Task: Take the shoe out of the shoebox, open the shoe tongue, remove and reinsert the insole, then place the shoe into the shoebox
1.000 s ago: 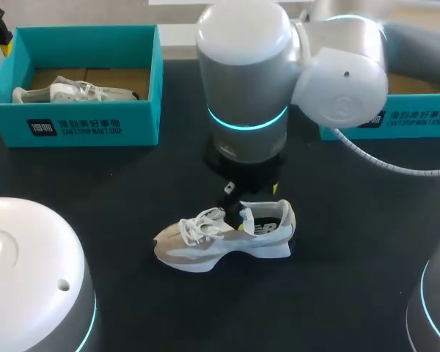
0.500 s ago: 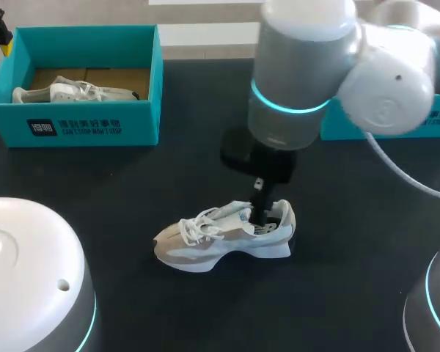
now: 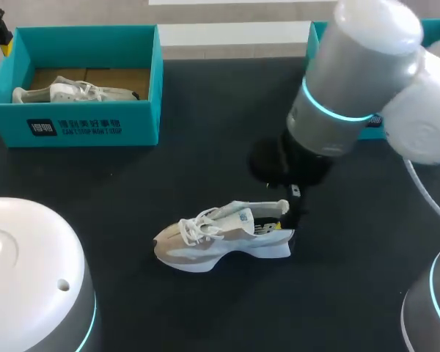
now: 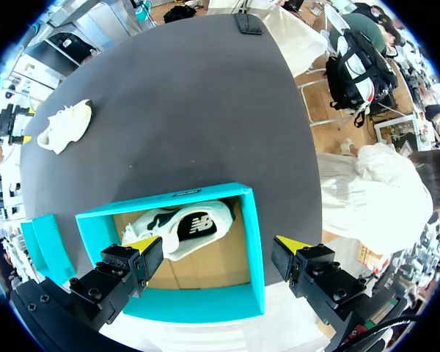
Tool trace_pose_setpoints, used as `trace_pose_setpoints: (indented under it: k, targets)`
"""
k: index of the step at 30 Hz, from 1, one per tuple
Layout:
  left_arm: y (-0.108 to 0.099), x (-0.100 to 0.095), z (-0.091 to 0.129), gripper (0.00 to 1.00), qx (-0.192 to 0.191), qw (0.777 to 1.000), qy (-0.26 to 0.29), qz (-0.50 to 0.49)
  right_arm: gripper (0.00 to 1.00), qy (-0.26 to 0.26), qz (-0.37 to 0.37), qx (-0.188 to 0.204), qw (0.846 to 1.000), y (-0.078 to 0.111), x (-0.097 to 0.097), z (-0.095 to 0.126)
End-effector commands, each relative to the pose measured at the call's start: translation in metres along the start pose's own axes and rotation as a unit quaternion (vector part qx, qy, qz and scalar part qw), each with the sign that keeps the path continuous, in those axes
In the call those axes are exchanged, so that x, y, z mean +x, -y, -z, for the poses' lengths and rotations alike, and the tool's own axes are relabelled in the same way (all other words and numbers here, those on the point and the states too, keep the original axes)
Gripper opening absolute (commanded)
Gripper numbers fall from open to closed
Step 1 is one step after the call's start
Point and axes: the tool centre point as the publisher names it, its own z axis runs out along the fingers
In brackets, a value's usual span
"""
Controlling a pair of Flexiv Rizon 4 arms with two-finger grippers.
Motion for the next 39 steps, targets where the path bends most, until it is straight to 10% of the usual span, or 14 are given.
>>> trace_pose_setpoints:
  k: [1, 22, 39]
  targets:
    - [0.000, 0.000, 0.000, 1.00, 0.000, 1.000, -0.001, 0.000, 1.00, 0.004, 0.000, -0.088, 0.996, 0.006, 0.004, -0.001]
    - [0.000, 0.000, 0.000, 1.00, 0.000, 1.000, -0.001, 0.000, 1.00, 0.004, 0.000, -0.088, 0.996, 0.006, 0.004, -0.001]
    - [0.000, 0.000, 0.000, 1.00, 0.000, 1.000, -0.001, 0.000, 1.00, 0.050, -0.013, -0.139, 0.989, 0.059, -0.010, -0.033]
